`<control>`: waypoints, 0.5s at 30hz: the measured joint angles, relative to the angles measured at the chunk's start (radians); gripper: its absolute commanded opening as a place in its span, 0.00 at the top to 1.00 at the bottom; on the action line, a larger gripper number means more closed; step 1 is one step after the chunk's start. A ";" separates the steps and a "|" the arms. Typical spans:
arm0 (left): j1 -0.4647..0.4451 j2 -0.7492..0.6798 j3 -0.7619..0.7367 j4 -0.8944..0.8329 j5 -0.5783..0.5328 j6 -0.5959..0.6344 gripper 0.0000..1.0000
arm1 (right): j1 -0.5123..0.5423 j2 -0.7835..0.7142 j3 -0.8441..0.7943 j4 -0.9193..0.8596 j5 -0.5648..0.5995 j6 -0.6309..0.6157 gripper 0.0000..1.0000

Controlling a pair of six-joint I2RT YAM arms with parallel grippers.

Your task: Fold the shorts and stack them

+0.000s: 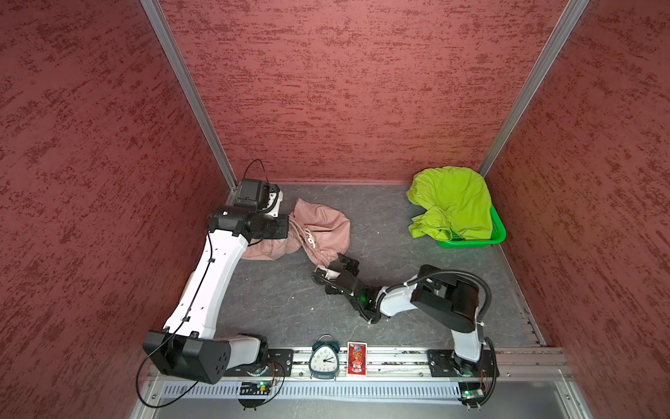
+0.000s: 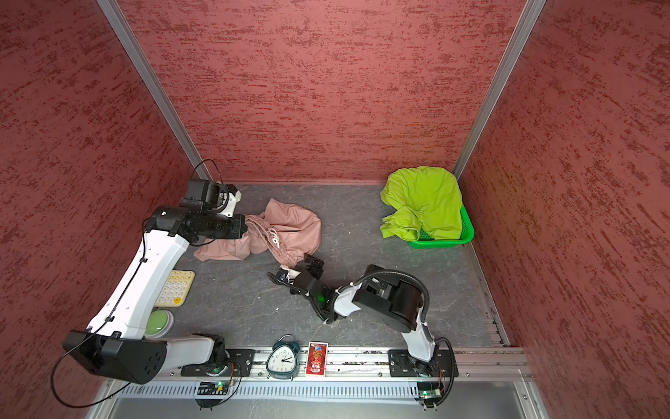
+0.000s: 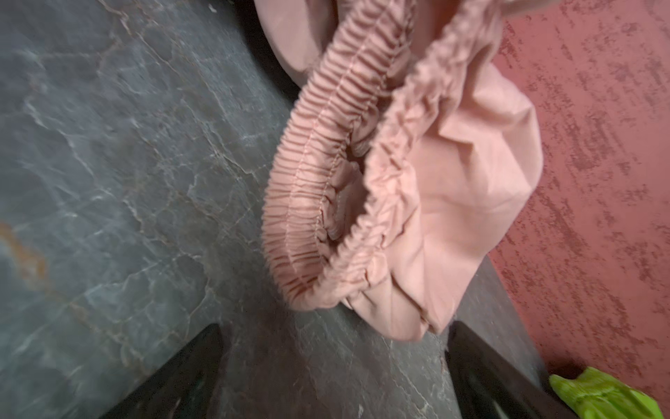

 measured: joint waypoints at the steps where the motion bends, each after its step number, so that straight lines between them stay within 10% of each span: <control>1: 0.002 0.000 0.000 0.000 0.000 0.000 1.00 | 0.000 0.008 0.000 0.016 0.010 -0.010 0.08; 10: 0.013 0.000 -0.002 0.002 0.009 0.000 1.00 | 0.011 0.010 0.060 0.105 0.039 -0.010 0.28; 15: 0.014 0.000 -0.008 0.002 0.009 0.000 1.00 | 0.011 0.010 0.109 0.107 0.032 0.017 0.76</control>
